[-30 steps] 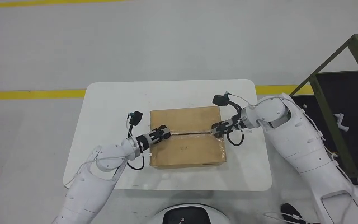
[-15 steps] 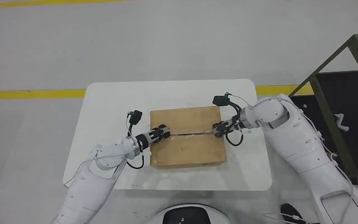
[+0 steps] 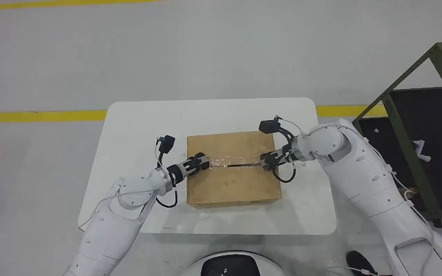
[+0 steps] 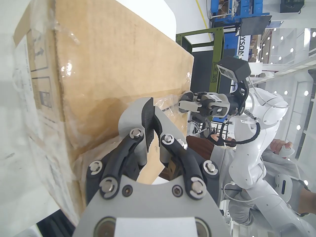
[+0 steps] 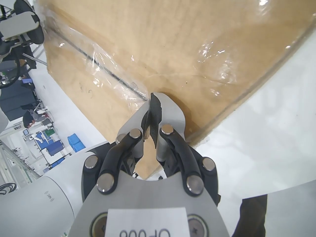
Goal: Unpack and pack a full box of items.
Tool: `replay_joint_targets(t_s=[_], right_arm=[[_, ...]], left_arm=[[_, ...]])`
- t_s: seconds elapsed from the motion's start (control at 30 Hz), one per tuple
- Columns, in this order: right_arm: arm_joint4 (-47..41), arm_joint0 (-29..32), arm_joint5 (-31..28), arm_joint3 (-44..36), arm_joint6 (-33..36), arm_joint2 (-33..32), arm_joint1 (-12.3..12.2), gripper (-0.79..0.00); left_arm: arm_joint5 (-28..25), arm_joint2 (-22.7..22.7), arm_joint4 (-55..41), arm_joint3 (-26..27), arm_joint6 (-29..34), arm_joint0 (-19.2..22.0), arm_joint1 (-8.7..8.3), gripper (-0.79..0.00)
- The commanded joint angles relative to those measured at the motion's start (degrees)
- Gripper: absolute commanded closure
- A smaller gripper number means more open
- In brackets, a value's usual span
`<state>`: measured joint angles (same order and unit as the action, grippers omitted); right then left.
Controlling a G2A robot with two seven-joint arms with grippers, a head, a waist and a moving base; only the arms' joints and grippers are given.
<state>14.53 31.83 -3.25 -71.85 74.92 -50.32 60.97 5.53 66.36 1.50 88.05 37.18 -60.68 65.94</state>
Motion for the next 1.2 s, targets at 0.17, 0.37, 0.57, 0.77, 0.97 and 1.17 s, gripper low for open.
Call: replay_joint_targets(t_s=[0.17, 0.37, 0.57, 0.77, 0.97, 1.17], right_arm=[[0.38, 0.11, 0.59, -2.62, 1.58, -1.74, -0.68, 0.000], [-1.08, 0.55, 0.11, -4.06, 1.59, -3.22, -1.07, 0.000], [-3.43, 1.08, 0.48, -5.35, 1.06, -4.98, -1.43, 0.000], [-2.94, 1.43, 1.84, -5.59, 2.75, -4.82, -1.68, 0.000], [-0.96, 1.12, 3.87, -4.39, 5.15, -3.31, -1.68, 0.000], [0.23, 0.34, 4.03, -3.18, 4.72, -1.98, -1.40, 0.000]], left_arm=[[-0.08, 0.20, -0.01, 0.11, -0.08, -0.13, 0.03, 0.000], [-0.07, 0.31, -0.09, 0.21, -0.05, -0.23, 0.07, -0.003], [-0.01, 0.41, 0.03, 0.31, -0.25, -0.39, 0.10, -0.006], [-0.22, 0.51, -0.03, 0.46, -0.24, -0.45, 0.14, -0.006], [-0.19, 0.75, 0.03, 0.72, -0.08, -0.54, 0.13, -0.022], [-0.15, 0.89, 0.08, 0.87, 0.02, -0.65, 0.14, -0.043]])
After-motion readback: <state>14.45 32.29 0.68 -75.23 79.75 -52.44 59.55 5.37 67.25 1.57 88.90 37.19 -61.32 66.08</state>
